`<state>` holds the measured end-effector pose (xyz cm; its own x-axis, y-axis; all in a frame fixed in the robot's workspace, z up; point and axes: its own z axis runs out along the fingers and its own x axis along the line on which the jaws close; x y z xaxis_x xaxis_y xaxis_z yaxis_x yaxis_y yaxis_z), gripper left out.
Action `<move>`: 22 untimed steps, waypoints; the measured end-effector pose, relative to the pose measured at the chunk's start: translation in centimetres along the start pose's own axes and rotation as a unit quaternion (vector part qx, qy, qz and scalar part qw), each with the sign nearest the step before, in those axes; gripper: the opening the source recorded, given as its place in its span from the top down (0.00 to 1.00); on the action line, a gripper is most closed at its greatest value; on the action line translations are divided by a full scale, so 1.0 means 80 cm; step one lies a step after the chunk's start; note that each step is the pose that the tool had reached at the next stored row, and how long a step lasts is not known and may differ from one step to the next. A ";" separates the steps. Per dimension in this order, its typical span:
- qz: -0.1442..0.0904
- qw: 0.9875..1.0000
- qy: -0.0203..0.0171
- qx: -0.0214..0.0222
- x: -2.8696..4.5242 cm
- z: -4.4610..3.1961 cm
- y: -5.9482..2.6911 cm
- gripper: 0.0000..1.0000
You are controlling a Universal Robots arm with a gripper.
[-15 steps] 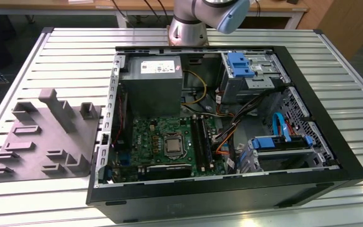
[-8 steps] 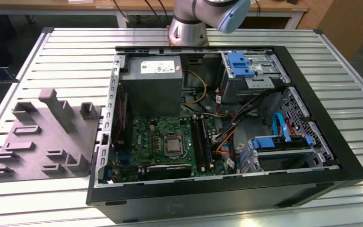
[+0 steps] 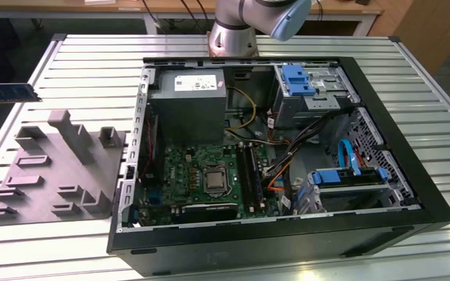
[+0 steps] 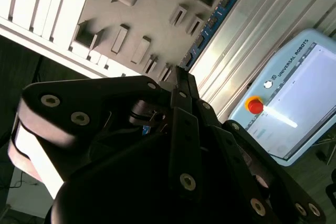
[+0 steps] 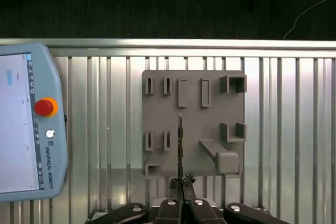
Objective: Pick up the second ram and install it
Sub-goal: 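Pick up the second ram and move it above second insertion slot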
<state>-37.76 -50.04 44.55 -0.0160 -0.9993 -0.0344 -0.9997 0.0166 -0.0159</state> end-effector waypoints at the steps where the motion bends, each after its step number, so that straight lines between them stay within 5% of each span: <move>1: 0.000 1.000 0.000 0.000 -0.0001 0.0000 -0.003 0.89; 22: 0.000 1.000 0.000 0.000 -0.0013 0.0017 -0.079 0.89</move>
<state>-31.44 -50.04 44.52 -0.0160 -0.9993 -0.0345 -0.9997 0.0165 -0.0159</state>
